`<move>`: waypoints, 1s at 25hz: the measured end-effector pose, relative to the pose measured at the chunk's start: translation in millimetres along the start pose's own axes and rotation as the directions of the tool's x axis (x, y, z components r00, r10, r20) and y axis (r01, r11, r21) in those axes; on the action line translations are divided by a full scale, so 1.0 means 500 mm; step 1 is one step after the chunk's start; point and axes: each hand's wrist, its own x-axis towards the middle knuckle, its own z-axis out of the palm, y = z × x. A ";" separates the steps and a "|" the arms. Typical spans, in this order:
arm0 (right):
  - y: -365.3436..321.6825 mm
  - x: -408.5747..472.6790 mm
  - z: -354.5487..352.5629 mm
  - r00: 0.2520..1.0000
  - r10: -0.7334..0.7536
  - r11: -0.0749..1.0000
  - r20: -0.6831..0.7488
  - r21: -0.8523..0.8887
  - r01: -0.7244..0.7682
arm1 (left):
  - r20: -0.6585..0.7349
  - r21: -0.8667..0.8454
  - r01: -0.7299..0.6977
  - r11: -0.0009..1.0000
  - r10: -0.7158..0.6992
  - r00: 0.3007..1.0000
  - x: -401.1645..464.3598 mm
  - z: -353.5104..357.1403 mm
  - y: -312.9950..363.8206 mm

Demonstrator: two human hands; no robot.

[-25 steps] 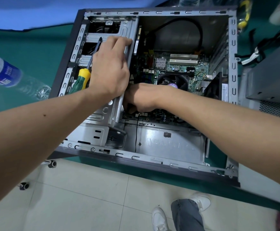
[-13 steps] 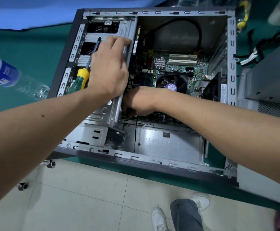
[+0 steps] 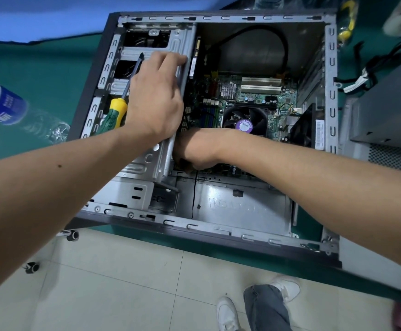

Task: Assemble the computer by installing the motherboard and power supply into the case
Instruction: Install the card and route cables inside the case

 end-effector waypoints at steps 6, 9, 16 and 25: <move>-0.015 0.003 0.006 0.999 0.045 0.999 -0.021 -0.018 -0.045 | 0.000 -0.003 0.003 1.000 -0.003 1.000 -0.001 -0.001 0.000; -0.015 0.006 0.011 0.998 0.030 0.998 -0.054 -0.057 -0.034 | -0.001 0.000 0.000 1.000 0.000 1.000 -0.001 -0.001 0.001; -0.017 0.008 0.014 0.996 -0.045 0.992 -0.075 -0.120 0.036 | 0.001 -0.001 0.003 1.000 -0.003 1.000 -0.001 0.000 0.001; -0.017 0.007 0.010 0.998 -0.001 0.997 -0.060 -0.073 -0.003 | 0.003 -0.008 0.004 1.000 -0.004 1.000 0.000 -0.001 0.000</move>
